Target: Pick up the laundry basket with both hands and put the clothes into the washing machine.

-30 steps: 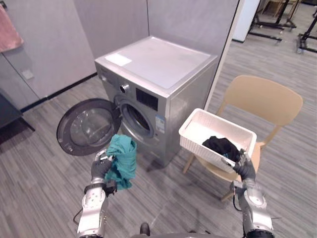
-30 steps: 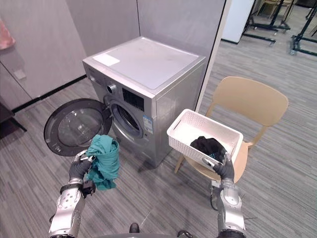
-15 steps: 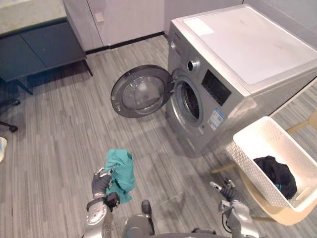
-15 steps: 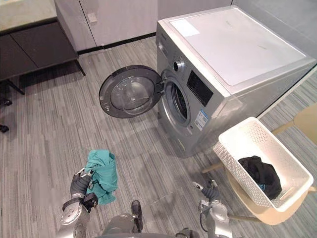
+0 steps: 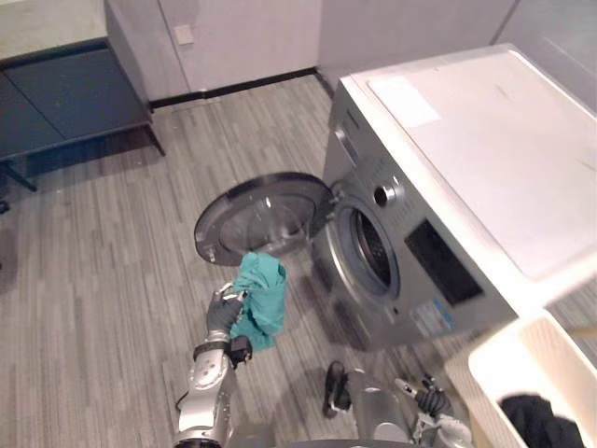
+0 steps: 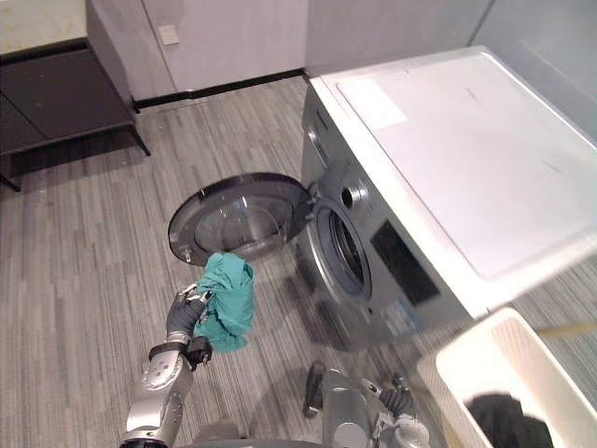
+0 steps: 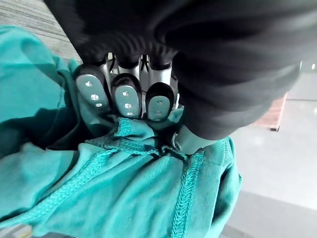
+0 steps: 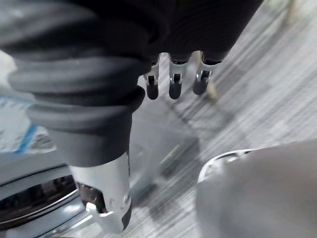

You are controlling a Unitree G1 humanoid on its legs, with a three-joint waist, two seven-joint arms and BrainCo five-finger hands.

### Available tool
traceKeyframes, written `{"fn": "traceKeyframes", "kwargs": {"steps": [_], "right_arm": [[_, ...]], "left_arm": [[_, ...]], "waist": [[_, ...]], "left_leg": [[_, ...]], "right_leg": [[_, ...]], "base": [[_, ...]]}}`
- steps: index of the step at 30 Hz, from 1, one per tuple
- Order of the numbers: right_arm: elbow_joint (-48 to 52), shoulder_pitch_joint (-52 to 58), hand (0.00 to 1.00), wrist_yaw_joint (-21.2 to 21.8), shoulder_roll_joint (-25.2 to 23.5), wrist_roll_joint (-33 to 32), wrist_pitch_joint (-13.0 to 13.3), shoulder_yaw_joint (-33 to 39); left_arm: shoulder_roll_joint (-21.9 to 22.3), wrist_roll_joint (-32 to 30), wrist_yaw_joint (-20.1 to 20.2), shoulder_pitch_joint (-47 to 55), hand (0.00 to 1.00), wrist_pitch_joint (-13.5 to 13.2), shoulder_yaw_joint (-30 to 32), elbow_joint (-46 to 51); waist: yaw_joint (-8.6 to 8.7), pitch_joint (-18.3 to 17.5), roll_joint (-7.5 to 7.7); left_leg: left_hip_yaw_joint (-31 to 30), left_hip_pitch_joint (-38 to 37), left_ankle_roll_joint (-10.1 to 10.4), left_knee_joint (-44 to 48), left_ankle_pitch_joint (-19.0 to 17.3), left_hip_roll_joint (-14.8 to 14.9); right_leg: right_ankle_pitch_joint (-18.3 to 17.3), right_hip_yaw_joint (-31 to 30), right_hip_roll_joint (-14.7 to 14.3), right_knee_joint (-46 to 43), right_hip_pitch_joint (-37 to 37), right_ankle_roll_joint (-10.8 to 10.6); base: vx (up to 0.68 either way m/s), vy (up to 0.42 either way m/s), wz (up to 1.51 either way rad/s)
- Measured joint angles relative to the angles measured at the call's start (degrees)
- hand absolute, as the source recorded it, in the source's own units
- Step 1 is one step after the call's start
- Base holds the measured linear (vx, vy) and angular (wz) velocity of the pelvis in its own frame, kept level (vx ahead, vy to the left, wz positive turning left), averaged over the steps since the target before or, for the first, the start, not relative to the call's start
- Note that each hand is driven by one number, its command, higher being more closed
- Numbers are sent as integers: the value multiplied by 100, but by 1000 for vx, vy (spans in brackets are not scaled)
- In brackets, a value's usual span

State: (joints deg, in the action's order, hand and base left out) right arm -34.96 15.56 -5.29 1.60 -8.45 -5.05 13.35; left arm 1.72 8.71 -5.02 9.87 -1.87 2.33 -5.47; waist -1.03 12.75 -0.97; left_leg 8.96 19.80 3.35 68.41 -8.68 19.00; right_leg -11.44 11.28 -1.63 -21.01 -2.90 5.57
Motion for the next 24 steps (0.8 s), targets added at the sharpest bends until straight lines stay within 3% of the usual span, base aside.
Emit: {"fn": "traceKeyframes", "kwargs": {"steps": [2, 4, 5, 6, 8, 12, 14, 16, 18, 19, 22, 24], "right_arm": [[34, 278, 0, -103, -2, -4, -55, 3], [99, 452, 0, -173, -5, -10, -60, 4], [361, 718, 0, -224, 74, -10, -62, 13], [450, 830, 0, -220, 149, -3, -48, 50], [429, 687, 0, -343, -148, 13, -109, 190], [443, 602, 0, -329, 47, 71, -98, 226], [514, 529, 0, -143, 98, 135, 28, -4], [514, 313, 0, 3, 72, 180, 92, -273], [507, 128, 0, 40, 37, 235, 138, -381], [477, 44, 0, 47, 34, 248, 179, -420], [86, -292, 0, 51, 110, 408, 260, -454], [-358, -560, 0, 47, 244, 462, 259, -497]], "left_arm": [[18, -1, 14, 16, 100, 3, -21, 56], [25, -8, 13, 10, 100, 4, -53, 66], [53, -51, 12, 59, 100, 2, -185, 129], [124, -51, 15, 170, 100, -5, -243, 189], [-181, -167, 55, 1, 100, 43, -239, 71], [-200, -216, 125, 236, 100, 44, -223, 65], [-254, -238, 126, 260, 100, 47, -228, 57], [-295, -263, 119, 243, 100, 47, -212, 43], [-300, -263, 111, 262, 100, 52, -180, 35], [-289, -264, 108, 263, 100, 81, -152, 32], [-256, -261, 91, 276, 100, 93, 88, -190], [-294, -259, 69, 273, 100, 99, 223, -518]], "waist": [[-7, 3, 11], [-19, 5, 37], [-80, -89, -48], [-136, -185, -207], [31, -309, 241], [29, -343, 306], [19, -441, 385], [-12, -509, 307], [-1, -540, 272], [15, -553, 246], [0, -630, 177], [-24, -704, 111]], "left_leg": [[200, 298, -78, -1105, -412, -73], [-19, 404, -57, -2101, -491, -368], [-680, 250, -74, -3865, 225, -806], [-1195, 254, 232, -4239, 651, -880], [-1098, 290, 89, -3941, 367, -1134], [-358, -121, -86, -3856, -49, -996], [180, -445, -38, -4151, -166, -942], [628, -652, -37, -4338, -167, -767], [931, -841, -30, -4488, -162, -694], [1144, -961, -35, -4568, -165, -680], [1604, -1136, -72, -4654, -197, -611], [1554, -1168, 3, -4715, -229, -712]], "right_leg": [[-33, -395, 60, 130, 425, -54], [-163, -710, 159, 84, 642, -238], [-489, -1136, 159, -213, 629, -672], [-743, -1414, 75, -342, 581, -882], [-880, -1858, 405, -411, 485, -920], [-497, -2578, 569, -466, 457, -1263], [-289, -2909, 679, -473, 274, -1448], [14, -2561, 743, -479, -15, -1533], [153, -1806, 944, -489, -159, -1467], [190, -1046, 1164, -443, -196, -1390], [40, 24, 1480, -550, -284, -1041], [61, 292, 1455, -68, -200, -1093]], "base": [[582, 129, -108], [455, 276, -133], [523, 422, -179], [407, 425, -149], [266, 283, -69], [124, 249, -95], [-36, 185, -115], [-76, 100, -136], [-85, 49, -110], [-76, 27, -85], [-49, -3, -76], [-28, -6, -64]]}}
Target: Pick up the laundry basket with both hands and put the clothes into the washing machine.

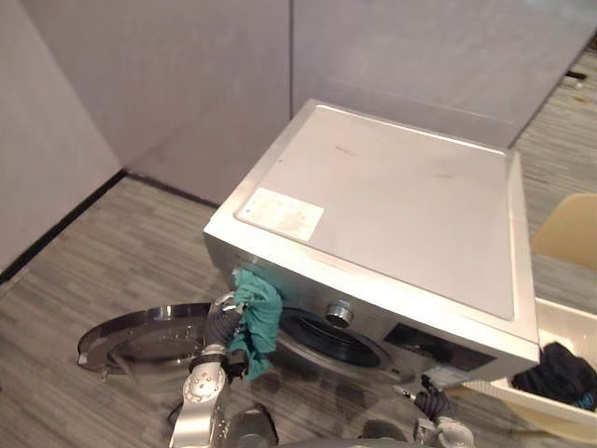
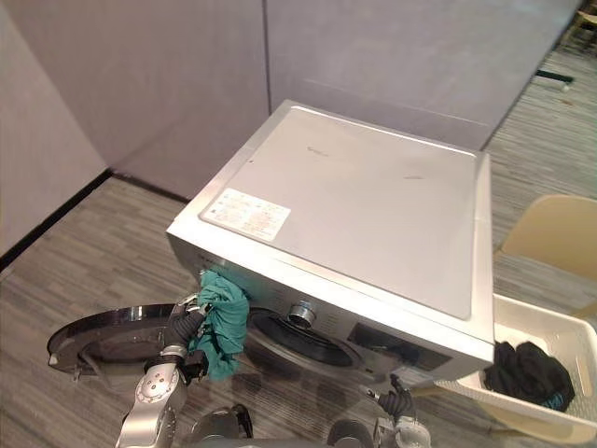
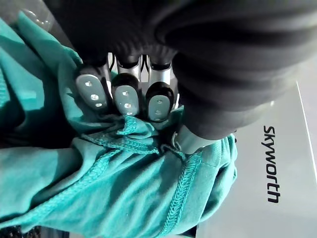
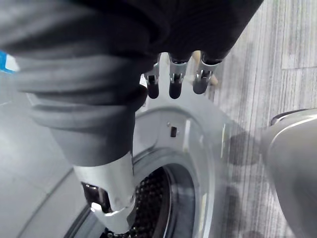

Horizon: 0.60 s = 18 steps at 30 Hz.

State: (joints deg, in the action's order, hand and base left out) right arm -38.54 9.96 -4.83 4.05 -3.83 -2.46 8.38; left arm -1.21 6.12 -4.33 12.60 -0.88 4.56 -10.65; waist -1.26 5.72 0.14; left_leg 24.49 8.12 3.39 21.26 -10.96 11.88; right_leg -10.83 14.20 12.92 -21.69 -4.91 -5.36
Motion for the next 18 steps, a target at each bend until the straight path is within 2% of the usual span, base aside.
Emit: {"fn": "traceKeyframes", "kwargs": {"steps": [1, 2, 3, 5, 8, 10, 11, 12, 15, 16, 18], "right_arm": [[-97, -88, 0, 0, 42, 1, -1, -6], [-171, -196, 0, 1, 101, 1, -1, -13], [-182, -240, 0, -1, 112, 0, 1, -12], [-182, -258, 0, -17, 112, -8, 10, 12], [-179, -311, 0, -49, 123, -13, 21, 97], [-174, -451, 0, -93, 145, -16, 29, 108], [-154, -503, 0, -129, 136, -18, 62, 104], [-124, -526, 0, -134, 125, -18, 91, 103], [455, -586, 0, -175, 76, -29, 154, 63], [703, -653, 0, -211, 61, -79, 196, 40], [915, -750, 0, -288, 63, -142, 207, 1]], "left_arm": [[3, 2, -11, 0, 100, -2, 36, -129], [-1, 8, -41, -5, 100, -3, 65, -315], [-23, 10, -83, -6, 100, -3, 80, -448], [-77, 56, -115, -44, 100, 2, 139, -776], [-82, 85, -121, -49, 100, 37, 122, -831], [-81, 114, -153, -86, 100, 43, 118, -823], [-81, 169, -221, -90, 100, 43, 119, -775], [-81, 215, -231, -91, 100, 43, 118, -736], [-20, 238, -342, -94, 100, 41, 133, -210], [-25, 300, -361, -218, 100, 30, 118, 43], [-11, 343, -454, -439, 100, 7, 117, 204]], "waist": [[-56, -18, -8], [-120, -26, -75], [-122, -59, -130], [-67, -46, -111], [18, 147, -23], [11, 371, -14], [4, 385, -6], [-6, 394, -11], [-45, 758, -179], [-94, 961, -132], [-123, 1192, -65]], "left_leg": [[-192, 3, 29, -154, 18, -117], [-416, 23, 74, -315, 56, -205], [-526, 41, 85, -390, 110, -215], [-636, 27, 56, -434, 284, -182], [-767, 15, 48, -227, 326, -102], [-1236, 39, 49, 71, 325, -144], [-1640, 170, 60, 220, 315, -224], [-1741, 239, 84, 285, 287, -236], [-1790, 551, 190, 880, -283, -24], [-1789, 949, 201, 1443, -589, 27], [-1833, 1430, 155, 2083, -861, 18]], "right_leg": [[40, -60, -77, 434, 105, -136], [269, -174, -230, 886, 166, -171], [402, -212, -321, 1106, 184, -155], [504, -207, -452, 1331, 285, -118], [506, -188, -504, 1245, 364, -100], [446, -324, -497, 975, 314, -37], [351, -458, -476, 765, 116, -28], [305, -530, -474, 663, -8, -19], [-42, -826, -592, -329, -706, 3], [-305, -994, -559, -1159, -1296, -8], [-574, -1100, -495, -1854, -1869, -15]], "base": [[-12, 15, -73], [-8, 18, -70], [18, -8, -56], [70, -44, -10], [79, -55, 2], [-25, -15, -31], [-53, 4, -39], [-80, 22, -55], [-147, 42, -54], [-269, 19, -39], [-248, -5, -27]]}}
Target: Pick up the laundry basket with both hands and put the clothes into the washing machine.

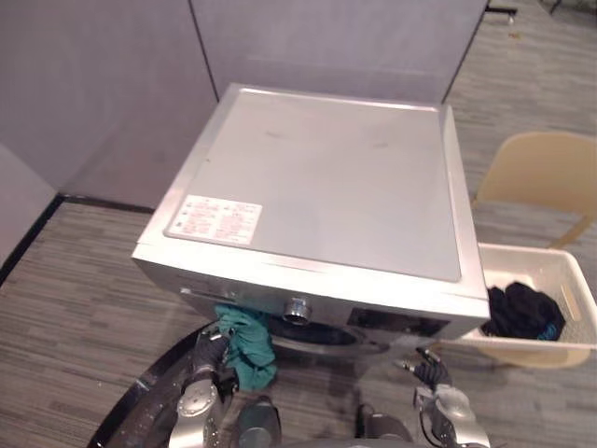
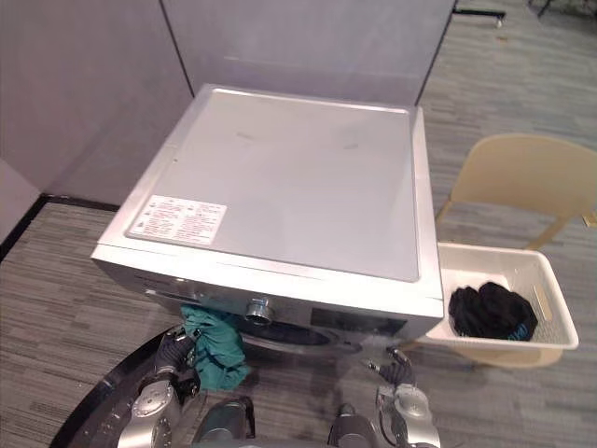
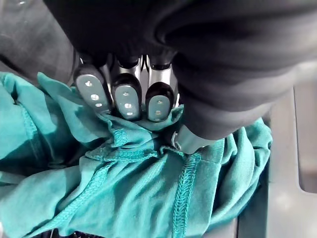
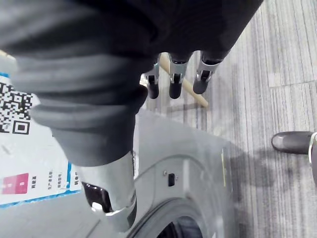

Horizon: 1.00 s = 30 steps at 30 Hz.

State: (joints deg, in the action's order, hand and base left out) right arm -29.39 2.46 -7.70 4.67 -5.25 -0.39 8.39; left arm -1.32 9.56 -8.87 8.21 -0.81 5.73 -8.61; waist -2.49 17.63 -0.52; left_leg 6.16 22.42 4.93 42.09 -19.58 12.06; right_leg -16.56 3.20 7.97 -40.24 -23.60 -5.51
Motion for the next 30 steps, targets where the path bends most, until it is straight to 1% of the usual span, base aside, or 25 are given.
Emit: {"fn": "traceKeyframes", "kwargs": {"steps": [1, 2, 4, 5, 6, 7, 9, 10, 12, 13, 15, 19, 21, 23, 26, 30], "right_arm": [[211, -103, 0, -89, -96, -108, 1, -61], [364, -111, 0, -124, -149, -149, 2, -66], [495, -177, 0, -207, -181, -197, 4, -127], [627, -220, 0, -248, -214, -221, 8, -141], [771, -279, 0, -284, -230, -269, 8, -144], [851, -318, 0, -332, -242, -292, 16, -144], [1111, -440, 0, -515, -260, -374, 84, -122], [1152, -478, 0, -562, -269, -383, 107, -119], [1358, -578, 0, -716, -327, -442, 168, -99], [1397, -572, 0, -728, -331, -445, 170, -97], [1655, -642, 0, -767, -313, -499, 275, -69], [1781, -730, 0, -847, -255, -549, 448, 130], [1779, -732, 0, -848, -138, -549, 457, 220], [1693, -732, 0, -841, -56, -551, 476, 278], [1688, -733, 0, -831, -75, -595, 577, 242], [1672, -724, 0, -811, -72, -585, 640, 233]], "left_arm": [[-11, 1, -89, -194, 100, -72, -6, 64], [-13, 1, -151, -313, 100, -82, -5, 81], [14, 4, -244, -425, 100, -103, -16, 155], [56, 67, -319, -508, 100, -119, -71, 210], [95, 127, -399, -594, 100, -164, -131, 273], [117, 133, -412, -655, 100, -179, -142, 303], [187, 224, -542, -1045, 100, -201, -235, 363], [195, 239, -571, -1146, 100, -201, -267, 363], [230, 341, -641, -1535, 100, -197, -409, 362], [241, 352, -649, -1618, 100, -196, -439, 362], [248, 377, -677, -1924, 100, -195, -627, 363], [273, 355, -820, -2483, 100, -189, -960, 365], [210, 316, -911, -2908, 100, -185, -1133, 365], [26, 164, -1072, -3520, 100, -177, -1323, 366], [-192, -113, -1338, -4222, 100, -172, -1435, 447], [-296, -426, -1672, -4847, 100, -172, -1538, 633]], "waist": [[-6, 131, 60], [-2, 212, 62], [-4, 355, 66], [-6, 452, 43], [-7, 520, 31], [0, 574, 29], [0, 757, 19], [1, 787, 25], [8, 964, 60], [5, 967, 66], [13, 1022, 148], [23, 1058, 209], [27, 1067, 236], [75, 1083, 274], [163, 1102, 315], [182, 1100, 340]], "left_leg": [[-35, 499, -35, 608, -242, 129], [-75, 758, -4, 948, -380, 185], [-132, 1075, 28, 1433, -553, 219], [-152, 1340, 36, 1752, -641, 297], [-193, 1681, 26, 2044, -693, 313], [-221, 1853, 22, 2188, -708, 324], [-416, 2711, 29, 2840, -802, 384], [-479, 2939, 30, 3020, -825, 388], [-664, 3682, 61, 3635, -925, 394], [-706, 3870, 66, 3781, -946, 392], [-835, 4442, 102, 4291, -1044, 383], [-1087, 5051, 157, 4863, -1115, 323], [-1176, 5303, 187, 5047, -1133, 271], [-1244, 5512, 188, 5219, -1134, 196], [-1323, 5552, 211, 5375, -1148, 189], [-1410, 5574, 257, 5552, -1196, 195]], "right_leg": [[-217, -43, 24, -634, -500, -6], [-354, -68, 28, -979, -773, 27], [-545, -131, 26, -1454, -1117, -10], [-615, -159, 24, -1750, -1397, -9], [-646, -163, 32, -2029, -1722, -18], [-653, -171, 35, -2170, -1894, -8], [-741, -182, 33, -2798, -2694, 49], [-770, -187, 34, -2970, -2917, 57], [-898, -224, 46, -3621, -3639, 72], [-928, -233, 52, -3776, -3819, 58], [-1073, -286, 78, -4336, -4392, 63], [-1265, -273, 123, -4951, -4912, 74], [-1329, -262, 177, -5171, -5116, 77], [-1382, -276, 221, -5380, -5303, 90], [-1449, -264, 222, -5538, -5321, 99], [-1492, -241, 213, -5713, -5320, 151]], "base": [[-234, -31, -12], [-288, -40, -10], [-196, -21, -10], [-229, 5, -21], [-213, 10, -18], [-224, -6, -10], [-205, -34, -2], [-151, -36, -3], [-128, -51, 1], [-94, -65, 5], [-59, -65, 4], [-31, -69, 12], [-21, -62, 18], [-16, -61, 12], [0, -49, 2], [11, -48, -1]]}}
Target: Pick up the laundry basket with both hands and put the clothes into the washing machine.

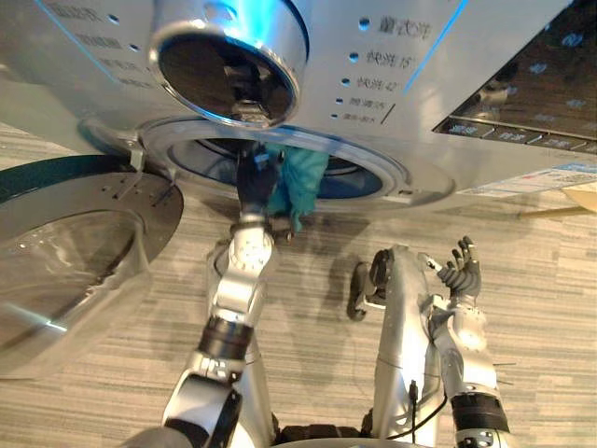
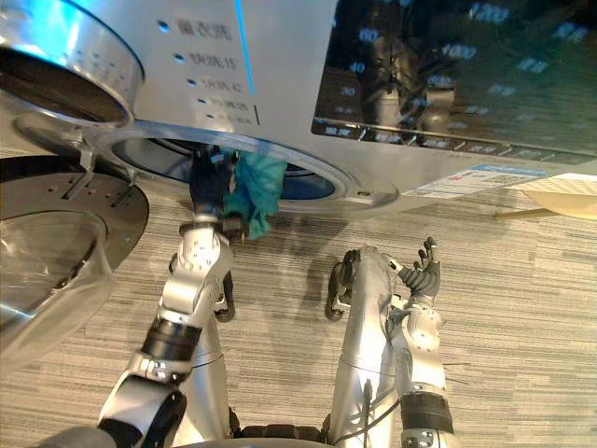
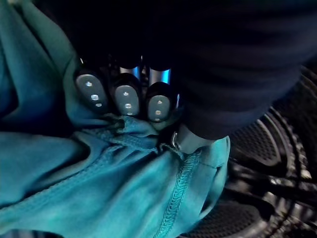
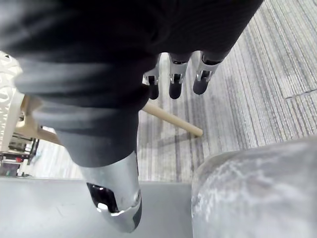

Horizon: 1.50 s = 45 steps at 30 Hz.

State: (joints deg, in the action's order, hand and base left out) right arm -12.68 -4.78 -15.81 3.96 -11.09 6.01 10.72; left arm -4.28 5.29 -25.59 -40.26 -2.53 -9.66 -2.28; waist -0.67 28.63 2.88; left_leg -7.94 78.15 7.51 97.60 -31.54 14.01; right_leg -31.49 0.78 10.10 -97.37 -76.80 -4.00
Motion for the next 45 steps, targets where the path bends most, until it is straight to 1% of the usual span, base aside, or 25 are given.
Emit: {"fn": "traceKeyframes", "kwargs": {"steps": [2, 3, 4, 5, 7, 10, 12, 15, 16, 19, 22, 23, 25, 26, 28, 31, 33, 34, 35, 36, 37, 38, 40, 43, 45], "right_arm": [[-1, -5, 0, 88, 15, 32, 12, -53], [-14, -19, 0, 103, 41, 42, 18, -117], [-35, -38, 0, 108, 57, 44, 17, -154], [-125, -114, 0, 115, 55, 43, 34, -255], [-167, -209, 0, 117, 47, 43, 56, -267], [-167, -287, 0, 104, 35, 43, 155, -226], [-170, -324, 0, 101, 27, 48, 156, -204], [-171, -465, 0, 123, 14, 49, 144, -215], [-172, -514, 0, 190, -9, 49, 133, -235], [-258, -608, 0, 368, -19, 48, 104, -291], [-328, -611, 0, 411, -60, 47, 3, -292], [-352, -612, 0, 471, -82, 47, -1, -287], [-405, -578, 0, 481, -83, 47, -13, -272], [-405, -526, 0, 483, -95, 46, -21, -261], [-407, -451, 0, 484, -122, 46, -25, -247], [-489, -258, 0, 490, -172, 82, -144, -240], [-717, 96, 0, 530, -200, 281, -250, -230], [-780, 207, 0, 563, -200, 317, -277, -211], [-929, 452, 0, 606, -199, 489, -374, -175], [-1027, 709, 0, 610, -199, 596, -443, -173], [-1080, 815, 0, 612, -194, 650, -460, -164], [-1179, 969, 0, 624, -186, 744, -518, -163], [-1324, 1125, 0, 658, -173, 848, -544, -142], [-1744, 1244, 0, 753, -179, 903, -657, -46], [-1983, 1287, 0, 819, -184, 905, -663, 46]], "left_arm": [[-185, -174, -203, -359, 100, 4, -46, -23], [-394, -296, -316, -628, 0, 8, -136, -143], [-484, -353, -343, -811, 0, 9, -178, -258], [-808, -713, -374, -1254, 0, 66, -315, -534], [-1033, -1025, -454, -1638, 0, 128, -376, -767], [-1114, -1308, -457, -1887, 0, 250, -324, -1075], [-1105, -1464, -418, -1886, 0, 376, -312, -1465], [-998, -1521, -53, -1884, 0, 606, -187, -2120], [-933, -1666, 160, -1873, 0, 693, -120, -2365], [-868, -2020, 478, -1726, 0, 741, -51, -2573], [-801, -2163, 682, -1576, 0, 738, 98, -2587], [-812, -2185, 750, -1427, 0, 737, 125, -2590], [-847, -2197, 832, -1166, 0, 735, 129, -2591], [-843, -2201, 904, -818, 0, 733, 145, -2588], [-821, -2194, 945, -422, 0, 733, 164, -2565], [-756, -2020, 1057, 718, 0, 703, 336, -2405], [-670, -1712, 1153, 1950, 0, 687, 509, -2279], [-639, -1682, 1197, 2226, 0, 687, 534, -2255], [-577, -1601, 1303, 2760, 0, 684, 580, -2234], [-552, -1576, 1349, 3269, 0, 674, 646, -2229], [-518, -1549, 1395, 3489, 0, 663, 694, -2227], [-442, -1492, 1474, 3899, 0, 648, 821, -2225], [-336, -1489, 1571, 4368, 0, 646, 1041, -2278], [-231, -1453, 1714, 4771, 0, 636, 1432, -2756], [-194, -1400, 1799, 4856, 0, 637, 1598, -3088]], "waist": [[12, 25, 61], [28, 45, 109], [53, 51, 135], [111, 31, 255], [146, 14, 297], [161, 8, 307], [154, 6, 311], [156, 6, 311], [142, 5, 314], [135, -6, 331], [116, -159, 521], [122, -222, 618], [112, -360, 670], [64, -470, 671], [-6, -500, 654], [-54, -614, 620], [-87, -902, 568], [-126, -943, 517], [-212, -1030, 436], [-224, -1193, 340], [-222, -1260, 287], [-238, -1350, 206], [-251, -1523, 103], [-297, -1775, -30], [-316, -1955, -62]], "left_leg": [[-42, 5, 11, 84, -14, 4], [-76, 28, 15, 98, -16, 5], [-105, 54, 30, 101, -22, 4], [-164, 164, 38, 105, -26, -1], [-234, 343, 52, 108, -10, -1], [-277, 552, 47, 118, 45, -2], [-277, 564, 31, 149, 57, -5], [-275, 544, 32, 158, 56, -14], [-281, 506, 32, 151, 56, -20], [-266, 352, 37, 76, 62, -68], [-203, 274, 74, -284, 189, -109], [-218, 199, 95, -536, 308, -107], [-243, 121, 93, -760, 416, -107], [-266, -39, 128, -975, 487, -104], [-272, -327, 187, -1239, 548, -97], [-249, -1095, 261, -1953, 655, -94], [-133, -1936, 282, -2661, 719, -60], [-96, -2191, 284, -2851, 731, -25], [-1, -2793, 290, -3285, 782, 6], [108, -3314, 272, -3767, 869, -8], [163, -3558, 251, -3986, 915, -5], [322, -4089, 231, -4435, 1008, -2], [559, -4699, 176, -5035, 1150, 4], [981, -5664, 86, -6058, 1431, 32], [1180, -6034, 66, -6521, 1571, 38]], "right_leg": [[-25, 10, -4, -77, 1, 0], [-33, 37, -6, -88, -1, -10], [-32, 66, -5, -84, -3, -8], [-42, 117, -6, -74, -65, 27], [-15, 177, -6, -24, -167, 44], [55, 244, -7, 26, -311, 13], [88, 241, -6, 6, -316, 55], [93, 253, -2, -42, -277, 64], [89, 257, 4, -61, -233, 65], [-43, 244, 31, -48, -75, 57], [-99, 256, 140, 152, -21, 66], [-59, 390, 184, 340, 98, 139], [-40, 498, 192, 528, 211, 169], [6, 606, 192, 726, 401, 227], [30, 714, 189, 973, 716, 281], [66, 965, 181, 1638, 1553, 347], [80, 1104, 148, 2303, 2388, 340], [102, 1140, 112, 2503, 2653, 330], [165, 1198, 63, 2948, 3235, 299], [257, 1255, 59, 3408, 3740, 263], [314, 1285, 50, 3638, 3988, 236], [457, 1306, 12, 4082, 4454, 187], [681, 1299, -9, 4689, 4965, 130], [1134, 1240, -117, 5794, 5769, 32], [1375, 1185, -187, 6339, 6074, -21]], "base": [[-2, -51, -1], [-18, -50, 1], [-32, -59, 4], [-27, -47, 3], [-11, -31, -2], [28, -21, -5], [60, -19, 0], [64, -25, 9], [41, -35, 11], [3, -40, 15], [-24, -76, 22], [-10, -95, 21], [36, -92, 16], [77, -85, 12], [86, -57, 13], [133, -65, 22], [165, -59, 20], [202, -61, 14], [272, -48, 17], [284, -32, 19], [293, 11, 14], [190, 30, -1], [183, 65, -16], [162, 92, -29], [128, 91, -34]]}}
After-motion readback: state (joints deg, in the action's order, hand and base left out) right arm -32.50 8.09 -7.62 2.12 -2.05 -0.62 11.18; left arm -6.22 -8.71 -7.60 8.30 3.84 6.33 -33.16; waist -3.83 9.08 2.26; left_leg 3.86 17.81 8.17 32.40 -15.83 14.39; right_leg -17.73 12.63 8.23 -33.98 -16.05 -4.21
